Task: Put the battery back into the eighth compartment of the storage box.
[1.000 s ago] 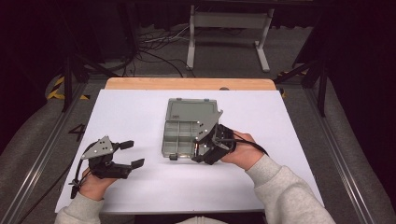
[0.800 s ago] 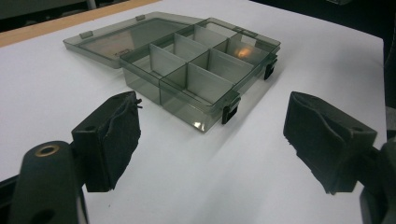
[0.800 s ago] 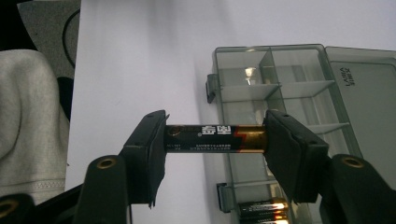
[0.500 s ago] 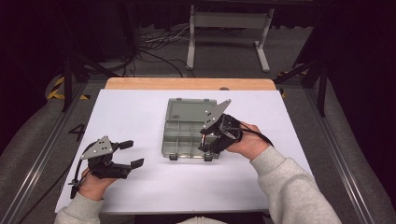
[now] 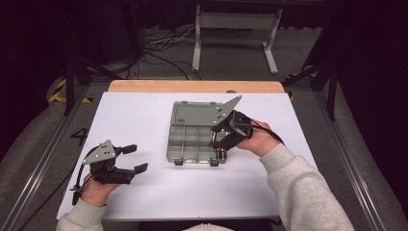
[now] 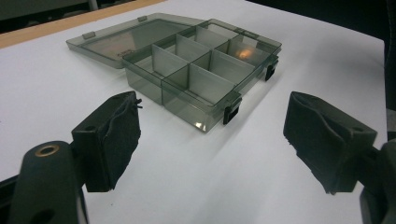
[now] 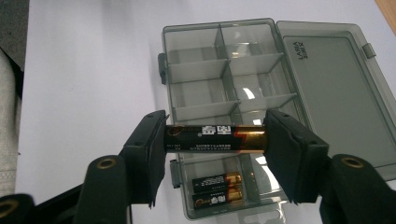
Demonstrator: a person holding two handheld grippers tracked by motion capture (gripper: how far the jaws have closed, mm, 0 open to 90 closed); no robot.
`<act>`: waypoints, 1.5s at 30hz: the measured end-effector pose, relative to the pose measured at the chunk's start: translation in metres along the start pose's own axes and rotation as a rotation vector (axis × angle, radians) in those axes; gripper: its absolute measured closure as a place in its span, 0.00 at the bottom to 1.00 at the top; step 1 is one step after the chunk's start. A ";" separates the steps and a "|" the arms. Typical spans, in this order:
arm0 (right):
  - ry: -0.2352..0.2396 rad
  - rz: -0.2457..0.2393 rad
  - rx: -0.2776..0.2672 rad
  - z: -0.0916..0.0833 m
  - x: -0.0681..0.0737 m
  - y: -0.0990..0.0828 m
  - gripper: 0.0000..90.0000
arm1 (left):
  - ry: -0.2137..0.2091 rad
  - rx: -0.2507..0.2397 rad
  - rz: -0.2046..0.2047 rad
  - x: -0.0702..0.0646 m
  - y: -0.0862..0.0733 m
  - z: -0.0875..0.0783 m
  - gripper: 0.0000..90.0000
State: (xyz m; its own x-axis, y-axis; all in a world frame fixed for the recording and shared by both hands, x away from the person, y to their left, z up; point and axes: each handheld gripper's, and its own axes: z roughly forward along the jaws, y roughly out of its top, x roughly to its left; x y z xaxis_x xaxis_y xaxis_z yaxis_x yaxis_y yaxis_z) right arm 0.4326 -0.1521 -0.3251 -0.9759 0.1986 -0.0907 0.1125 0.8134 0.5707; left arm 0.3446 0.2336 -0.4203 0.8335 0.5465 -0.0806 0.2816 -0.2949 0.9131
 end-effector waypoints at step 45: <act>0.039 0.030 0.135 0.052 -0.023 -0.035 0.46 | -0.004 0.000 -0.010 0.000 -0.001 0.000 0.21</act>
State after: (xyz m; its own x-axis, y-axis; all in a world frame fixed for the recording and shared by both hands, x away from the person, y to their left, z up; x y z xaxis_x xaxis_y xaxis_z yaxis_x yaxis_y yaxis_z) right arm 0.4604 -0.1566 -0.3852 -0.9779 0.2046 -0.0424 0.1631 0.8744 0.4570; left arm 0.3442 0.2341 -0.4207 0.8327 0.5462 -0.0909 0.2896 -0.2897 0.9123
